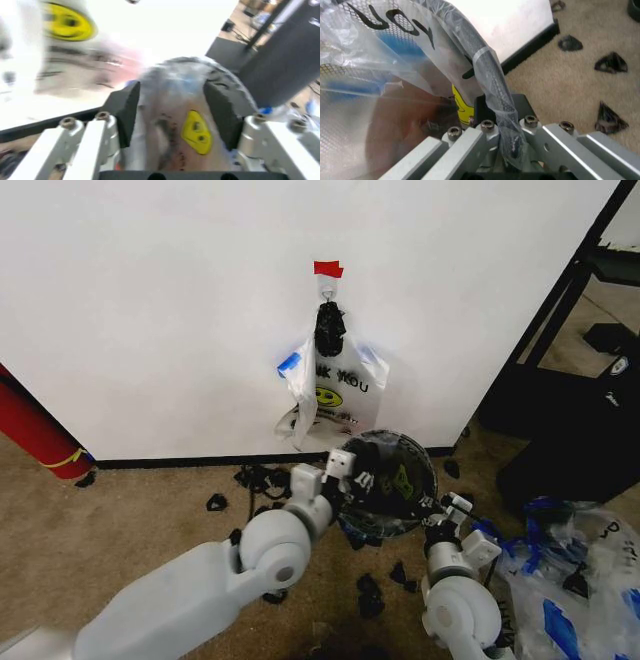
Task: Pick up the garbage bag from the wall and place it over the trash bin.
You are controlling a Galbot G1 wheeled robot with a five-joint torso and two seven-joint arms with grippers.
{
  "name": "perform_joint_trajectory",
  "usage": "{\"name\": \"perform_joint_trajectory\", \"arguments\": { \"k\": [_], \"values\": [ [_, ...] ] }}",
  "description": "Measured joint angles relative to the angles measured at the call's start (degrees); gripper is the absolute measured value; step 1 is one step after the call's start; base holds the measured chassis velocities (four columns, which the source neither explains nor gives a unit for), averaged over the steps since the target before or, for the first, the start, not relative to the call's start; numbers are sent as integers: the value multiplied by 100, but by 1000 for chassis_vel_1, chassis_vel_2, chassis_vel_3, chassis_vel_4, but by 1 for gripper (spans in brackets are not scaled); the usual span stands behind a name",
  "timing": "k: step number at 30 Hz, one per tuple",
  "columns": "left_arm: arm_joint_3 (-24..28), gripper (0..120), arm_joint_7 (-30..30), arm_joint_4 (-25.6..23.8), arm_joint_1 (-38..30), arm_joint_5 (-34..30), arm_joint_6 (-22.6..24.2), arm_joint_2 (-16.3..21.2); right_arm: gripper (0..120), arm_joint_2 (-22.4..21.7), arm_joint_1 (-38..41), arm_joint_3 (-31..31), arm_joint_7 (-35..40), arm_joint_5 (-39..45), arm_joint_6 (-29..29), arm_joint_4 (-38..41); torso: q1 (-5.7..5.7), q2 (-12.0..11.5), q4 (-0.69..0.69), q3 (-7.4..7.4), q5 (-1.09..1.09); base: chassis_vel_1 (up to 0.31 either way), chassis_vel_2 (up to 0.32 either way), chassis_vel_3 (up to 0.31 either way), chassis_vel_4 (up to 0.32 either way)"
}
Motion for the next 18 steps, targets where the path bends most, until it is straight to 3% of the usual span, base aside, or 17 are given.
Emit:
{"name": "perform_joint_trajectory", "arguments": {
  "k": [3, 9, 13, 18],
  "values": [
    [-561, 69, 98, -174, 499, 21, -28, 278, 0, 28, 0, 7, 91, 206, -60, 34, 0, 0, 2, 0, 1, 0, 0, 0, 0],
    [-1062, 91, 275, -301, 1245, 137, -41, 453, 0, 42, -1, -34, 127, 264, -93, 51, 0, 0, 2, 0, 0, 0, 0, 0, 0],
    [-1060, 98, 386, -364, 1412, 434, -36, 465, 0, 58, -1, -71, 132, 259, -108, 67, 0, 0, 2, 0, 0, 0, 0, 0, 0],
    [-537, 99, 552, -242, 1332, 1660, 180, 530, 0, 92, -21, -117, 133, 138, -115, 79, 0, 0, 2, 0, 0, 0, 0, 0, 0]
  ]
}}
